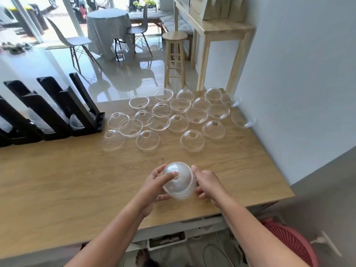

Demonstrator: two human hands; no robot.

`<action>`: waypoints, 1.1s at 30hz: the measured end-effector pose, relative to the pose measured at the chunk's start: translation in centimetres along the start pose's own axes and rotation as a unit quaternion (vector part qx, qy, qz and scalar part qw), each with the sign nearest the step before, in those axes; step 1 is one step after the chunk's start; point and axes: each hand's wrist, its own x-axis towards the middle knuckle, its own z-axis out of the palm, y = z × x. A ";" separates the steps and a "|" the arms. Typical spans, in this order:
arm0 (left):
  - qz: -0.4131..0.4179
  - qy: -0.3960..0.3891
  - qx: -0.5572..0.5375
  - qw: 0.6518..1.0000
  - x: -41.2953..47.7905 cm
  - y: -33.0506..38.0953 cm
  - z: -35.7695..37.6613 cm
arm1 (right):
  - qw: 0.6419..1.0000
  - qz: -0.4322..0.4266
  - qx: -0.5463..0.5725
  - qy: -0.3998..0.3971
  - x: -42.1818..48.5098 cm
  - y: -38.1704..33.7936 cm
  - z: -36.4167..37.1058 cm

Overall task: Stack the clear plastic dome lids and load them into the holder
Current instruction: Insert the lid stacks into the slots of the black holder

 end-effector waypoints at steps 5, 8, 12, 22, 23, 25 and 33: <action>-0.004 -0.030 -0.036 0.999 0.1 -0.3 -1.4 | 0.997 0.016 0.068 -0.036 0.0 -0.2 0.0; 0.000 -0.012 -0.051 0.999 0.1 0.1 -2.3 | 0.989 0.067 0.121 -0.060 0.2 -0.1 -0.5; 0.063 0.087 0.019 0.994 -0.3 0.1 -2.7 | 0.955 0.134 0.226 -0.134 0.2 0.3 -0.9; 0.295 0.215 0.209 0.907 -3.5 3.7 -5.4 | 0.920 0.088 0.313 -0.218 -1.1 -4.1 1.6; 0.319 0.220 0.229 0.893 -4.2 4.7 -6.1 | 0.919 0.075 0.312 -0.230 -1.2 -5.3 2.0; 0.365 0.233 0.270 0.860 -5.5 7.3 -7.4 | 0.918 0.049 0.303 -0.253 -1.4 -7.9 3.0; 0.453 0.317 0.396 0.733 -7.0 19.7 -14.2 | 0.904 -0.070 0.270 -0.325 0.1 -22.2 9.3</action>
